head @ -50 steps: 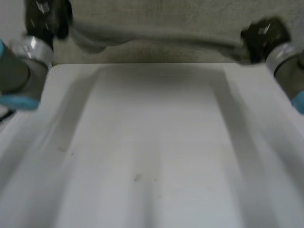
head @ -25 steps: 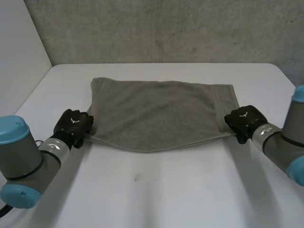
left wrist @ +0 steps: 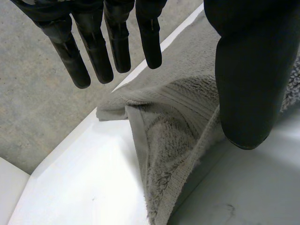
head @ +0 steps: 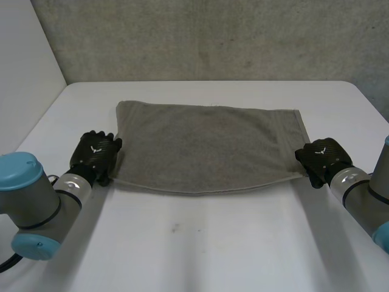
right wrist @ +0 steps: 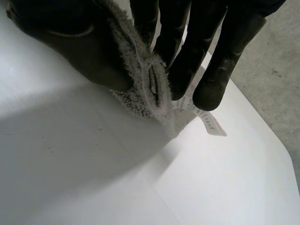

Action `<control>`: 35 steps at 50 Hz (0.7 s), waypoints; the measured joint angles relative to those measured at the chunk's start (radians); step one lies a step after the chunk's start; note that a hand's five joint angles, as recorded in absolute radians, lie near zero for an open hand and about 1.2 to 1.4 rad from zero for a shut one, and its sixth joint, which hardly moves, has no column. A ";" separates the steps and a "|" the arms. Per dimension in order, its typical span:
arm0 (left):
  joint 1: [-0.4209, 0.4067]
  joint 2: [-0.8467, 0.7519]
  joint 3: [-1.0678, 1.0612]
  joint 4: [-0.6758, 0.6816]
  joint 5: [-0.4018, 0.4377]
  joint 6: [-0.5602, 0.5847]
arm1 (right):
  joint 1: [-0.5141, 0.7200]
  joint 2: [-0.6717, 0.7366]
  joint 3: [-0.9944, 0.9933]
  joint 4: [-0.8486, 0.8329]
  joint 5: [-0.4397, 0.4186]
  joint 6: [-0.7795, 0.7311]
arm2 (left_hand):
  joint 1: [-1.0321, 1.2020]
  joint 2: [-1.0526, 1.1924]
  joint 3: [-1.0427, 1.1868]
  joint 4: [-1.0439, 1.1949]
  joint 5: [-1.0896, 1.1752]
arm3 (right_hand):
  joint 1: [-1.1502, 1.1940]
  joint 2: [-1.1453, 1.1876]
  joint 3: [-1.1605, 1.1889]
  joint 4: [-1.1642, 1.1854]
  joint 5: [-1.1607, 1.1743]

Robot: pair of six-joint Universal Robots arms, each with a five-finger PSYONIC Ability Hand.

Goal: Fold the towel.

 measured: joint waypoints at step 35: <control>0.063 0.129 -0.108 -0.078 0.002 0.002 | 0.000 -0.017 -0.014 0.085 0.001 -0.023 | 0.733 0.766 0.765 0.765 0.752 | 0.000 0.000 0.000 0.000 0.000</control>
